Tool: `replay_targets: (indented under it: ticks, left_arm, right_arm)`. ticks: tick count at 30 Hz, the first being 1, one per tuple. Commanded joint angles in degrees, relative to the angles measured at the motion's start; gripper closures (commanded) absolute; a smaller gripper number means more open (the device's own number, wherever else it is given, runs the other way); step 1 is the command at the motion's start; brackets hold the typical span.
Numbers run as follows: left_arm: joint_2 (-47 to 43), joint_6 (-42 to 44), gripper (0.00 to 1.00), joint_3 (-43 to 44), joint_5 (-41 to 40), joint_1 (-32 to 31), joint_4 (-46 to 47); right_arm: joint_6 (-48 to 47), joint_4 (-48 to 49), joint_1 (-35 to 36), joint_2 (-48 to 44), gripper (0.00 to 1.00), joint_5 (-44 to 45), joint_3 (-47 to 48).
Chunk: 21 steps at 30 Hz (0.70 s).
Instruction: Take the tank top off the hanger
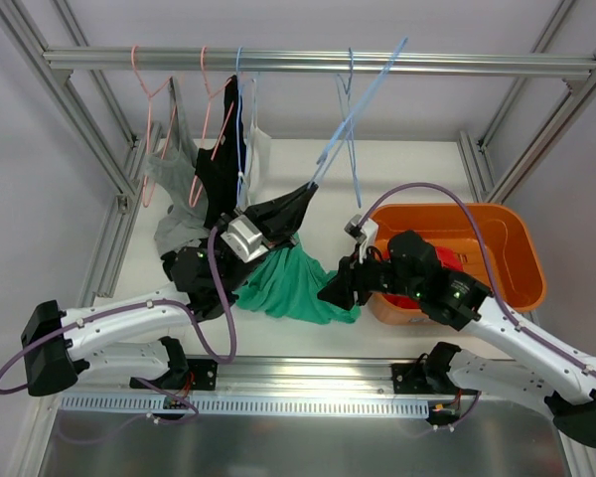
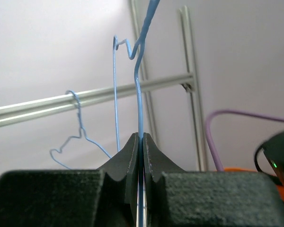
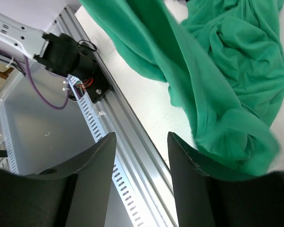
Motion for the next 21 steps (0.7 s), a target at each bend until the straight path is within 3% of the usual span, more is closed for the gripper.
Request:
replay_targets:
  ticks: [1,10,15,18,19,21]
  left_arm:
    - [-1.26,4.29,1.0,-1.95,-3.31,-0.81,25.41]
    - [-4.6,2.44,1.0,-6.71,-12.63,-0.89,33.31]
    - [-5.39,1.75,1.0,-5.74,-18.42,-0.98,32.72]
    - [-11.17,-4.83,1.0,-7.32,-23.78,-1.6,21.24]
    - [-12.93,-9.37,1.0,-7.5,-24.76,-1.6,11.19]
    - [-18.21,-12.66,1.0,-10.55,-25.82,-1.6,5.48]
  right_arm:
    - [1.63,3.61,0.66,-1.97,0.48,3.08,-0.72]
    - [0.66,3.87,0.75,-1.97,0.41,5.19,-0.37]
    - [0.4,4.22,0.75,-2.58,0.34,5.45,-0.54]
    - [-0.21,4.05,0.75,-3.73,0.29,6.33,-0.72]
    - [-0.39,3.52,0.75,-4.6,0.28,6.77,-0.72]
    - [-0.91,2.73,0.66,-5.4,0.25,8.17,-0.54]
